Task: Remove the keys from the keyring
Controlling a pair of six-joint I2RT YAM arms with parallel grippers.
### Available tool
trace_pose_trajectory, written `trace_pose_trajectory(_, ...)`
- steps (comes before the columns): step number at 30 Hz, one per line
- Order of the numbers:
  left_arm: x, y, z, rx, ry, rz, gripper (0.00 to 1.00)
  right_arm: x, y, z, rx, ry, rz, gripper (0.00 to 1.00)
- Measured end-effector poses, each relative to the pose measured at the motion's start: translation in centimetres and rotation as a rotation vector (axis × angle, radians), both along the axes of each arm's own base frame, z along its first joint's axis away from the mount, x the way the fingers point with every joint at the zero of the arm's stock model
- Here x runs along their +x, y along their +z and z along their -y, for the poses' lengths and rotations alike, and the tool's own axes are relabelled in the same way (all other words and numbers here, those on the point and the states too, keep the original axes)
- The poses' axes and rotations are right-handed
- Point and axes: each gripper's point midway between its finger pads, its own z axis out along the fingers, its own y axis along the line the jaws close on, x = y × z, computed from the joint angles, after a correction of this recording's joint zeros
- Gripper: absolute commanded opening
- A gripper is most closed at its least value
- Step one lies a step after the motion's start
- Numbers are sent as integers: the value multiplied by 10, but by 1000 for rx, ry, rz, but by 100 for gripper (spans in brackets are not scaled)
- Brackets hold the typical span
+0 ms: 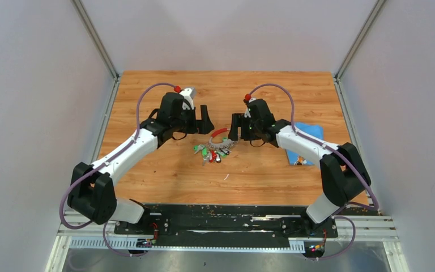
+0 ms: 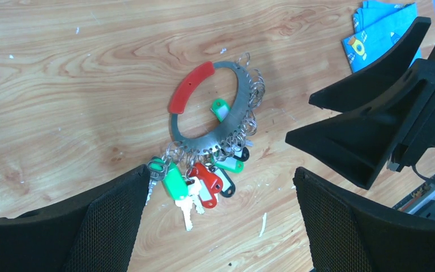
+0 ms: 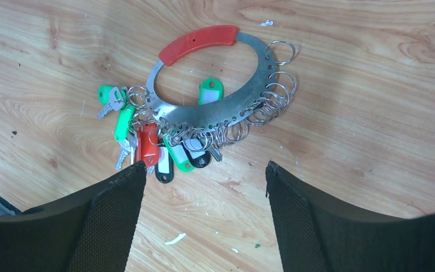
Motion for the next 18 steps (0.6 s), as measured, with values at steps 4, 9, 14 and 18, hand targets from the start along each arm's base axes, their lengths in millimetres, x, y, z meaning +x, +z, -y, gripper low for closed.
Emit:
trace_pose_trajectory(4,0,1,-3,14,7,8,100,1,-6,-3,16,-24,-27,62)
trace_pose_trajectory(9,-2,-1,-5,22,9,-2,100,4,-38,-9,15,-60,-111,59)
trace_pose_trajectory(14,-2,0,-5,21,11,1,100,4,-68,-14,-11,-81,-182,57)
trace_pose_trajectory(18,-2,-1,-5,22,10,-4,100,13,-70,-27,-16,-73,-171,52)
